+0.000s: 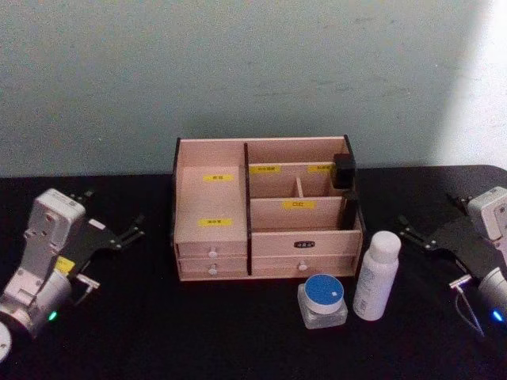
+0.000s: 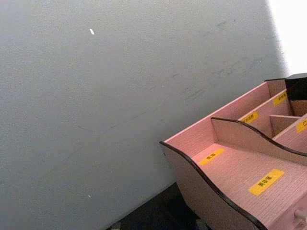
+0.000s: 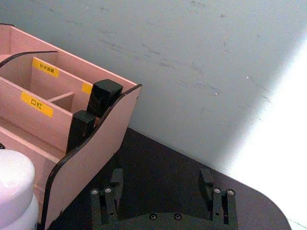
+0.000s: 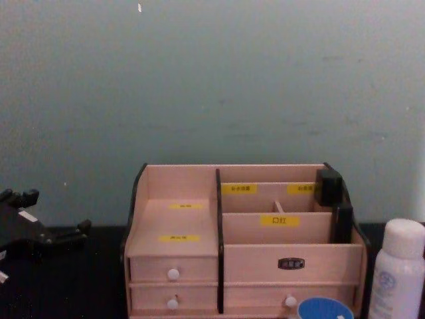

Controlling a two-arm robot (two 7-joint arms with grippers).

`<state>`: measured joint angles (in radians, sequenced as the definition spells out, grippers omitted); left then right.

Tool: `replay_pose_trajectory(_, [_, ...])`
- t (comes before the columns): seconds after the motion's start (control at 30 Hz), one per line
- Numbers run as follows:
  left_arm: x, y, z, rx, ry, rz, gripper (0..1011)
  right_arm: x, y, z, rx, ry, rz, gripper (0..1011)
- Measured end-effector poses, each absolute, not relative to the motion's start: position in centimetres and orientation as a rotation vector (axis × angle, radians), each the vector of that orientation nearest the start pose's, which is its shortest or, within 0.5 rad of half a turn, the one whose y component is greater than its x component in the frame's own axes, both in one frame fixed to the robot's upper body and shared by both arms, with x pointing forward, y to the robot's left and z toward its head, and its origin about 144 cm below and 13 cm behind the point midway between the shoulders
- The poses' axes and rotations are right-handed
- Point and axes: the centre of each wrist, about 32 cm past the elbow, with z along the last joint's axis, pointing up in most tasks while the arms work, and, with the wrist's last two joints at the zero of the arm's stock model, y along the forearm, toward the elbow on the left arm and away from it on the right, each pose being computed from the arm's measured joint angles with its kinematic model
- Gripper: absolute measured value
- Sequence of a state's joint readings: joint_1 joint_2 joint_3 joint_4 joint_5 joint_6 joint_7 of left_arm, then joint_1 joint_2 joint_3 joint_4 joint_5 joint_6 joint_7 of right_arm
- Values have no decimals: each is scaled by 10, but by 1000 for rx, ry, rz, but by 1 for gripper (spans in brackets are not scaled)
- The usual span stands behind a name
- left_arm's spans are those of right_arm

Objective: Pick up the facial cleanser and watermelon frost from the table and place them into the tiered storage box.

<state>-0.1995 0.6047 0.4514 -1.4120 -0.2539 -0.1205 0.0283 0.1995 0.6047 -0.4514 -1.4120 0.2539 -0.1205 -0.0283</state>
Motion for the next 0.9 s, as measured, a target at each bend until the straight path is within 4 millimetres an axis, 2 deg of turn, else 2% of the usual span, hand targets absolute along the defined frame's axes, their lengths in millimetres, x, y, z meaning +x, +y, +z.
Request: replay_pose_trajectory(0.9, [489,310,1140,304,-285,1248,1001,489,-310,1140,-304,-285,-1248,1002])
